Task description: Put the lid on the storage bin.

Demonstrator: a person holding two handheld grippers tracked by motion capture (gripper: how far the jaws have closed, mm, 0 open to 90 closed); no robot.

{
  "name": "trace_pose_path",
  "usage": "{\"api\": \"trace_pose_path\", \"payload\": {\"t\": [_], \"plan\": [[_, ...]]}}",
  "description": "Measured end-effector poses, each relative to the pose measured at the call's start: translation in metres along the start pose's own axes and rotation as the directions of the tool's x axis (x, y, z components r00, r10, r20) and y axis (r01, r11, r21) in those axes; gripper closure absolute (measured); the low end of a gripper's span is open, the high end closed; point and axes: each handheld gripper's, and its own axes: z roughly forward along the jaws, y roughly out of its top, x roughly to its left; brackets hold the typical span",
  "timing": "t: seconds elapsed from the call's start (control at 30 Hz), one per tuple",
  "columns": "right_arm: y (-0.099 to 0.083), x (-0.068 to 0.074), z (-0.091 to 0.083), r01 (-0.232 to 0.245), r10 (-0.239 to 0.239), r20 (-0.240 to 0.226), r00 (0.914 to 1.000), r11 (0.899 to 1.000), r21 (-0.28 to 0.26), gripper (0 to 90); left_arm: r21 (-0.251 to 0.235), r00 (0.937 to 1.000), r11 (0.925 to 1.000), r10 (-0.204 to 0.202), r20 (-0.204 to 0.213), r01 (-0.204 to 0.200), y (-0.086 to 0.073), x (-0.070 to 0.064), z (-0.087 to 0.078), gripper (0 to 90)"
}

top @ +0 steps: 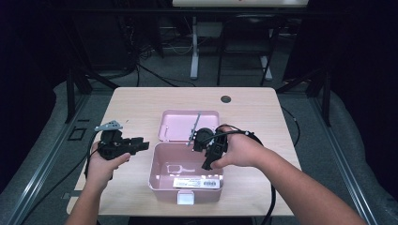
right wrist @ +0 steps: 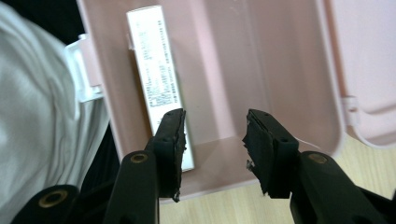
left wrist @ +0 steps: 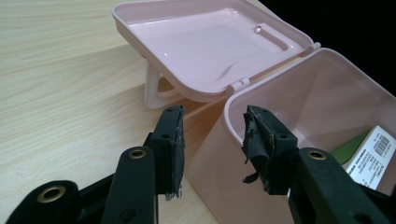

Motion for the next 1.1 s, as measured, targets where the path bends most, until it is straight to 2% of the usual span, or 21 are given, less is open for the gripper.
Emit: {"api": "trace_pose_path", "payload": {"t": [0.33,0.37,0.6,0.63,0.73,0.77,0.87,0.9,0.93,1.07,1.1], "plan": [[-0.01,-0.017,0.002,-0.09,0.094,0.048,0.9945,0.993,-0.074,55.5,0.01,0.9998,0.9998,0.019,0.008,-0.019,0.001,-0.004,0.003,59.5],[-0.012,-0.021,0.003,-0.127,0.132,0.05,0.99,0.988,-0.091,55.0,0.01,0.9998,0.9997,0.021,0.007,-0.021,0.002,-0.005,0.003,59.6],[-0.015,-0.029,0.005,-0.179,0.189,0.085,0.9782,0.977,-0.118,54.2,0.012,0.9996,0.9996,0.027,0.012,-0.027,0.001,-0.009,0.005,60.8],[-0.016,-0.032,0.004,-0.197,0.21,0.092,0.9734,0.972,-0.131,53.7,0.024,0.9991,0.9989,0.041,0.01,-0.041,0.001,-0.01,0.006,61.1],[-0.017,-0.036,0.004,-0.21,0.225,0.098,0.9693,0.967,-0.147,54.7,0.027,0.9988,0.9985,0.047,0.013,-0.047,0.001,-0.012,0.008,61.7],[-0.019,-0.039,0.003,-0.225,0.243,0.106,0.9642,0.962,-0.156,55.2,0.029,0.9982,0.9978,0.059,0.013,-0.059,0.001,-0.013,0.009,62.5],[-0.021,-0.042,0.003,-0.236,0.257,0.115,0.9597,0.957,-0.169,56.2,0.036,0.9977,0.9971,0.066,0.012,-0.066,0.002,-0.014,0.009,64.0],[-0.022,-0.045,0.002,-0.244,0.269,0.122,0.9555,0.953,-0.181,56.7,0.043,0.9976,0.9967,0.069,0.006,-0.069,0.001,-0.015,0.011,64.4],[-0.022,-0.045,0.002,-0.244,0.269,0.122,0.9555,0.953,-0.181,56.7,0.043,0.9976,0.9967,0.069,0.006,-0.069,0.001,-0.015,0.011,64.4],[-0.027,-0.052,0.0,-0.29,0.318,0.103,0.9424,0.931,-0.221,57.4,0.047,0.9978,0.9967,0.066,0.005,-0.066,0.0,-0.017,0.014,65.2],[-0.027,-0.053,0.002,-0.304,0.334,0.108,0.9364,0.925,-0.228,57.4,0.046,0.9979,0.9969,0.064,0.0,-0.064,0.0,-0.017,0.015,65.3]]}}
